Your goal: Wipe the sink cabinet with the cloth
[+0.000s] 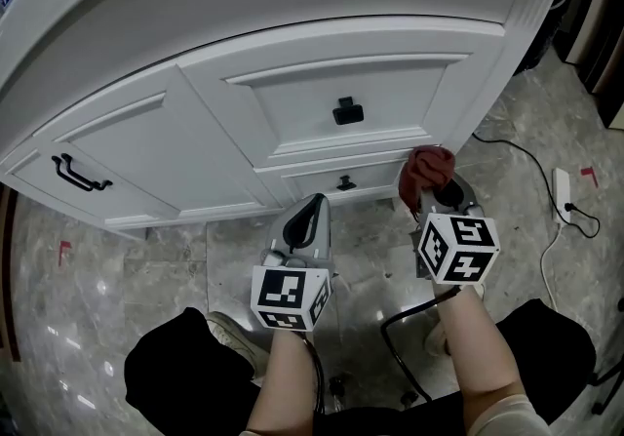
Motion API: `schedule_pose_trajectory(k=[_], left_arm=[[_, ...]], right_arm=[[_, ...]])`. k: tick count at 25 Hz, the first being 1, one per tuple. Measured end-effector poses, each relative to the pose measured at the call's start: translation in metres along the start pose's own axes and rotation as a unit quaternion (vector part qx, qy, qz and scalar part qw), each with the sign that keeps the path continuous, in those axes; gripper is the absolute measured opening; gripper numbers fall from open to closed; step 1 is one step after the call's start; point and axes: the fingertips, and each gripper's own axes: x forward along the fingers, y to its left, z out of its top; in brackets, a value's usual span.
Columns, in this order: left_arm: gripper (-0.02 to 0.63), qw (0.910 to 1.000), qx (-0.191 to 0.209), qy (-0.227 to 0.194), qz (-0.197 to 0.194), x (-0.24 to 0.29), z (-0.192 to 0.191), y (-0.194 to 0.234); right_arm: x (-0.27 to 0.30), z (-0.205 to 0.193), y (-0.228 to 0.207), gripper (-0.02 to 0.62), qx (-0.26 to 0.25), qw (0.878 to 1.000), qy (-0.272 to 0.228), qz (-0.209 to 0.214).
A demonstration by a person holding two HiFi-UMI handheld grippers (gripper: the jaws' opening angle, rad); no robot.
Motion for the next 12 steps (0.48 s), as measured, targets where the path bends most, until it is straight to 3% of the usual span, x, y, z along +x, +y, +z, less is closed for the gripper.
schedule_pose_trajectory(k=[5, 12], left_arm=[[0.0, 0.9999, -0.008, 0.0, 0.007, -0.004, -0.006, 0.008], [0.0, 0.9986, -0.022, 0.002, 0.047, -0.028, -0.017, 0.05]], right_arm=[[-0.005, -0.006, -0.006, 0.075, -0.002, 0.999, -0.003, -0.032], [0.009, -0.068, 0.084, 0.077, -0.041, 0.996, 0.056, 0.051]])
